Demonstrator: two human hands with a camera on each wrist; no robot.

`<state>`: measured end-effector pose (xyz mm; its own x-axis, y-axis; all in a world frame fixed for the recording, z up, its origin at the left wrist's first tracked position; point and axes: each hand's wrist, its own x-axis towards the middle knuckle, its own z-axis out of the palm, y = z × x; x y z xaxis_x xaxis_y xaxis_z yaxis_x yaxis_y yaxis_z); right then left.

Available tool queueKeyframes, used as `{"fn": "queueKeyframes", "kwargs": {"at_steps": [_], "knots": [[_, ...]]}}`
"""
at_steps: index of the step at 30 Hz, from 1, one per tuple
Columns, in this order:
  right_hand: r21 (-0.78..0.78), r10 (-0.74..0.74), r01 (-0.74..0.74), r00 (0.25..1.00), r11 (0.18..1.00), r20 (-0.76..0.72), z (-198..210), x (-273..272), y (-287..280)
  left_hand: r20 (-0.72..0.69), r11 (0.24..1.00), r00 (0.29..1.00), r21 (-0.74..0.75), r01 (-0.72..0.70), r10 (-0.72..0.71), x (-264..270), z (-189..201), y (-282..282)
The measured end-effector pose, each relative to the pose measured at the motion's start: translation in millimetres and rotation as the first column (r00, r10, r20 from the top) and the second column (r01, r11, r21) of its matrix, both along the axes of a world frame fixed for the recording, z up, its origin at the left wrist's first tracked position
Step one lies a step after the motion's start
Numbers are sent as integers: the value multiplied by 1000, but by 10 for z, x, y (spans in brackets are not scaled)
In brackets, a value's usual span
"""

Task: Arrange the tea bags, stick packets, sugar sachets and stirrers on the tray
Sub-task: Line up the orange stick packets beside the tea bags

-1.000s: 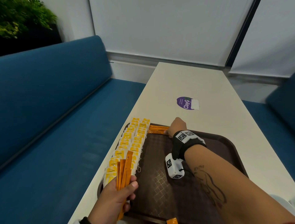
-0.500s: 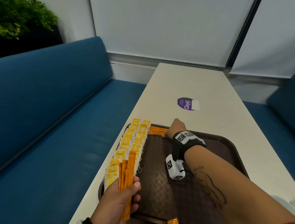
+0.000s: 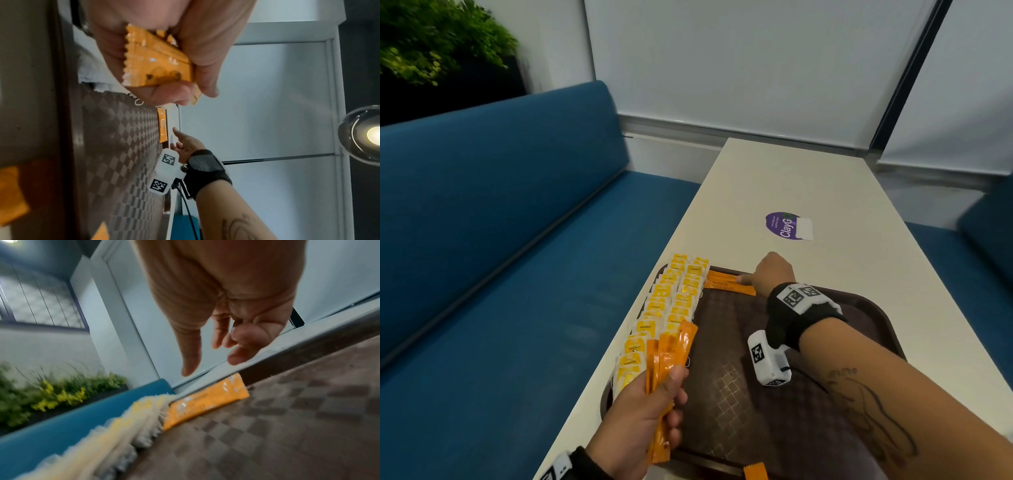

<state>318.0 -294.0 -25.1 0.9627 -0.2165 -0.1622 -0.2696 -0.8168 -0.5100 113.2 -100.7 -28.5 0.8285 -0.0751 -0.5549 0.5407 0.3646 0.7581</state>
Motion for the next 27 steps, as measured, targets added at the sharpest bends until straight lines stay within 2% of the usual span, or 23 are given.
{"fn": "queueKeyframes", "kwargs": {"at_steps": [1,3,6,9,13,17,23,27], "knots": [[54,27,-28,999,998,27,50,-64,-14,-4,999,1000,-43,-4,4,-5,27,-13],[275,95,-110,993,955,66,196,-297,0,-8,995,1000,-104,6,-7,-19,70,-36],[590,288,-224,957,776,-16,464,-811,60,19,991,998,-121,61,-59,-42,114,-89],[730,453,-278,890,624,-49,560,-1219,58,62,988,992,-94,119,-114,-93,150,-155],[801,459,-306,887,514,44,539,-1538,9,123,984,977,-35,177,-172,-167,201,-221],[831,445,-343,886,438,131,557,-1666,-161,142,980,973,-52,192,-183,-243,252,-206],[843,334,-377,908,383,254,553,-1727,-346,171,981,968,-25,190,-183,-290,292,-145],[808,387,-461,865,366,319,586,-1804,-422,191,982,964,12,188,-187,-316,313,-164]]}}
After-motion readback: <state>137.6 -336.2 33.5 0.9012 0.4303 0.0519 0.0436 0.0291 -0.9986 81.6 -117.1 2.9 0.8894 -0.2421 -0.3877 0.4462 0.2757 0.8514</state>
